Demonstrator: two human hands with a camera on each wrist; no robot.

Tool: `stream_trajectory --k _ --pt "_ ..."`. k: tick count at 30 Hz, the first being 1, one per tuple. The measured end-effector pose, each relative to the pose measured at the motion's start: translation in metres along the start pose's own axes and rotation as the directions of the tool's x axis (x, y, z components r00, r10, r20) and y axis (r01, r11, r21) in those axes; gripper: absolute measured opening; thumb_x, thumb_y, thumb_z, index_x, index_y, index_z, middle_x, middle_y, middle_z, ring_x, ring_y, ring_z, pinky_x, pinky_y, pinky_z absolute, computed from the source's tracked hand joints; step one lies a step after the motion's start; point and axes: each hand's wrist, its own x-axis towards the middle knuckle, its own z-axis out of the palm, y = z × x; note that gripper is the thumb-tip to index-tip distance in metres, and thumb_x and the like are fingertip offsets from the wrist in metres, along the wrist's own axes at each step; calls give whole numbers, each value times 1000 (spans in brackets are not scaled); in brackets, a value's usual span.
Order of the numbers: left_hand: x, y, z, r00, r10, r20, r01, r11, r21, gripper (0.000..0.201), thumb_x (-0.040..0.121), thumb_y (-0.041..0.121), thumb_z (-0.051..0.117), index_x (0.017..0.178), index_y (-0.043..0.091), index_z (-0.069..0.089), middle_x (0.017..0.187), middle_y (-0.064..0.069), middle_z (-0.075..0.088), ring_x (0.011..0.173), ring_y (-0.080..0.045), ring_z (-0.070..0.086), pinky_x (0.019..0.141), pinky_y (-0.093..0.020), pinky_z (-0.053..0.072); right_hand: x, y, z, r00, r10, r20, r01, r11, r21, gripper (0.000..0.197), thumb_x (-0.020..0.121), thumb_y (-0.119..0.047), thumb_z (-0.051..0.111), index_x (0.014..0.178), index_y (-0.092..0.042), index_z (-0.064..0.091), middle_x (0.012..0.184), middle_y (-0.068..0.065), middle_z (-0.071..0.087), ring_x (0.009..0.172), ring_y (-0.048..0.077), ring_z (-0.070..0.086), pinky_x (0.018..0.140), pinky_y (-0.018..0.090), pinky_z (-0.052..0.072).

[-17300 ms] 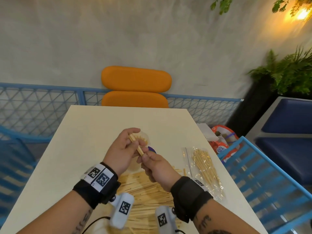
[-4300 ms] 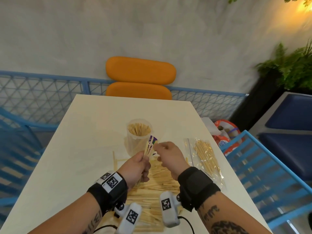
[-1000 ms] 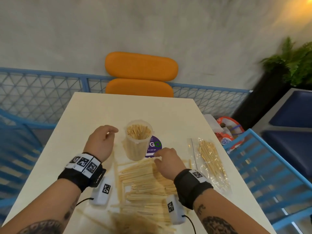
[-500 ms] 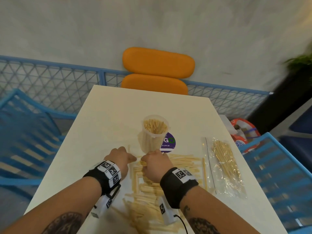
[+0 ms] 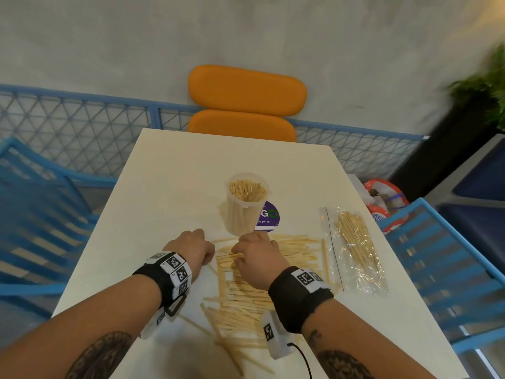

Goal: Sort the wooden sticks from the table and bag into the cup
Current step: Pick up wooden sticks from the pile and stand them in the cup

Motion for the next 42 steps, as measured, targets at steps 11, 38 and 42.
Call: stream_trajectory --k 11,38,42 --pt "-4 -8 -18 998 40 -44 -45 990 -130 30 86 9 35 86 38 45 93 11 52 95 -17 41 86 -36 34 -25 13 3 988 112 -111 -91 981 174 33 102 -24 43 129 -28 62 136 -5 54 130 20 37 108 42 36" --pt "-40 -27 2 855 -460 240 269 -1 -963 20 98 23 40 96 10 54 65 -6 42 43 -18 32 45 -23 25 36 -79 26 985 141 98 -139 990 -29 11 88 -23 62 89 -13 61 98 10 68 86 29 65 68 31 47" --pt "-50 -16 2 876 -410 255 269 -25 -963 20 101 20 40 96 7 55 70 -10 57 48 -23 50 49 -31 46 33 -70 12 977 180 117 -201 957 208 27 83 -32 62 68 -12 55 69 5 60 64 24 58 62 35 53"
